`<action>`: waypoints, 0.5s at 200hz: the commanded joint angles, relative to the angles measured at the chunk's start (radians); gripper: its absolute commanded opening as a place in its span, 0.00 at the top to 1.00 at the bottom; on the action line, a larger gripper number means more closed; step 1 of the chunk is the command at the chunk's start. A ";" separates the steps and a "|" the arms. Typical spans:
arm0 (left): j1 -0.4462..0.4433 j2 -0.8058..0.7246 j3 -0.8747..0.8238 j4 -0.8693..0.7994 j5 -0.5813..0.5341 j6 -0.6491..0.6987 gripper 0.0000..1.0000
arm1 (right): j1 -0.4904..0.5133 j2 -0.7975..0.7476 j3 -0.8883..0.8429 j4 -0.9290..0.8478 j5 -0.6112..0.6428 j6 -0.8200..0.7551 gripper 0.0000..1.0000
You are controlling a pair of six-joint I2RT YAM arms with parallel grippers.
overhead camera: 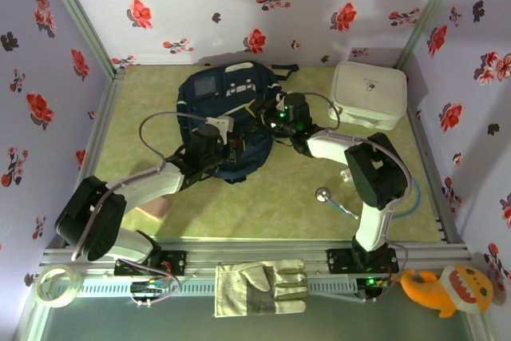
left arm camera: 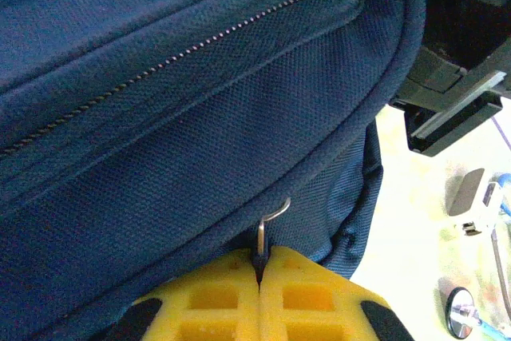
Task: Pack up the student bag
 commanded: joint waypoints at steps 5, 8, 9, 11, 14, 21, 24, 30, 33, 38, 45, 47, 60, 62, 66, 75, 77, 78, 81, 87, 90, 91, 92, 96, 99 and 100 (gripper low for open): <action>0.004 -0.031 0.016 -0.053 -0.094 0.054 1.00 | -0.023 -0.033 -0.014 0.132 0.008 -0.016 0.87; 0.004 -0.036 0.014 -0.058 -0.098 0.061 1.00 | -0.028 -0.037 -0.018 0.130 0.009 -0.021 0.87; 0.004 -0.037 0.013 -0.061 -0.099 0.063 1.00 | -0.029 -0.038 -0.018 0.129 0.010 -0.022 0.87; 0.003 -0.041 0.011 -0.067 -0.100 0.066 1.00 | -0.032 -0.040 -0.021 0.126 0.011 -0.025 0.88; 0.003 -0.045 0.008 -0.074 -0.103 0.072 1.00 | -0.037 -0.044 -0.026 0.121 0.013 -0.032 0.88; 0.006 -0.057 0.002 -0.096 -0.107 0.093 1.00 | -0.049 -0.056 -0.040 0.114 0.016 -0.047 0.90; 0.006 -0.063 -0.001 -0.108 -0.111 0.101 1.00 | -0.054 -0.061 -0.045 0.112 0.016 -0.053 0.90; 0.006 -0.080 -0.010 -0.135 -0.126 0.118 1.00 | -0.063 -0.072 -0.057 0.107 0.016 -0.066 0.91; 0.005 -0.090 -0.016 -0.147 -0.133 0.125 1.00 | -0.070 -0.078 -0.063 0.104 0.016 -0.072 0.91; 0.008 -0.106 -0.029 -0.159 -0.142 0.141 1.00 | -0.078 -0.088 -0.075 0.100 0.018 -0.080 0.91; 0.013 -0.127 -0.055 -0.165 -0.142 0.155 1.00 | -0.090 -0.101 -0.091 0.091 0.018 -0.094 0.92; 0.014 -0.134 -0.062 -0.166 -0.143 0.157 1.00 | -0.094 -0.105 -0.096 0.088 0.018 -0.098 0.92; 0.022 -0.159 -0.089 -0.177 -0.137 0.167 1.00 | -0.117 -0.123 -0.119 0.064 0.017 -0.117 0.92; 0.023 -0.162 -0.093 -0.178 -0.135 0.170 1.00 | -0.121 -0.125 -0.121 0.063 0.018 -0.119 0.92; 0.023 -0.165 -0.098 -0.182 -0.132 0.176 1.00 | -0.128 -0.128 -0.128 0.062 0.016 -0.121 0.92; 0.023 -0.165 -0.102 -0.186 -0.129 0.184 1.00 | -0.140 -0.133 -0.138 0.062 0.011 -0.125 0.92; 0.022 -0.163 -0.102 -0.186 -0.129 0.186 1.00 | -0.142 -0.133 -0.141 0.063 0.011 -0.125 0.92; 0.022 -0.163 -0.102 -0.186 -0.129 0.186 1.00 | -0.143 -0.133 -0.142 0.064 0.011 -0.125 0.92; 0.023 -0.161 -0.102 -0.185 -0.129 0.188 1.00 | -0.146 -0.135 -0.145 0.063 0.011 -0.126 0.92; 0.023 -0.154 -0.099 -0.180 -0.119 0.192 1.00 | -0.150 -0.136 -0.151 0.064 0.011 -0.127 0.92; 0.023 -0.149 -0.098 -0.177 -0.115 0.194 1.00 | -0.153 -0.137 -0.153 0.064 0.011 -0.127 0.92; 0.023 -0.149 -0.097 -0.176 -0.113 0.195 1.00 | -0.153 -0.137 -0.155 0.063 0.012 -0.128 0.92; 0.023 -0.148 -0.095 -0.175 -0.110 0.196 1.00 | -0.153 -0.137 -0.156 0.063 0.012 -0.128 0.92; 0.023 -0.140 -0.089 -0.170 -0.102 0.200 1.00 | -0.155 -0.138 -0.157 0.063 0.012 -0.128 0.92; 0.022 -0.135 -0.085 -0.168 -0.092 0.203 1.00 | -0.156 -0.137 -0.160 0.063 0.013 -0.128 0.92; 0.023 -0.134 -0.084 -0.166 -0.089 0.204 1.00 | -0.155 -0.137 -0.161 0.063 0.012 -0.127 0.92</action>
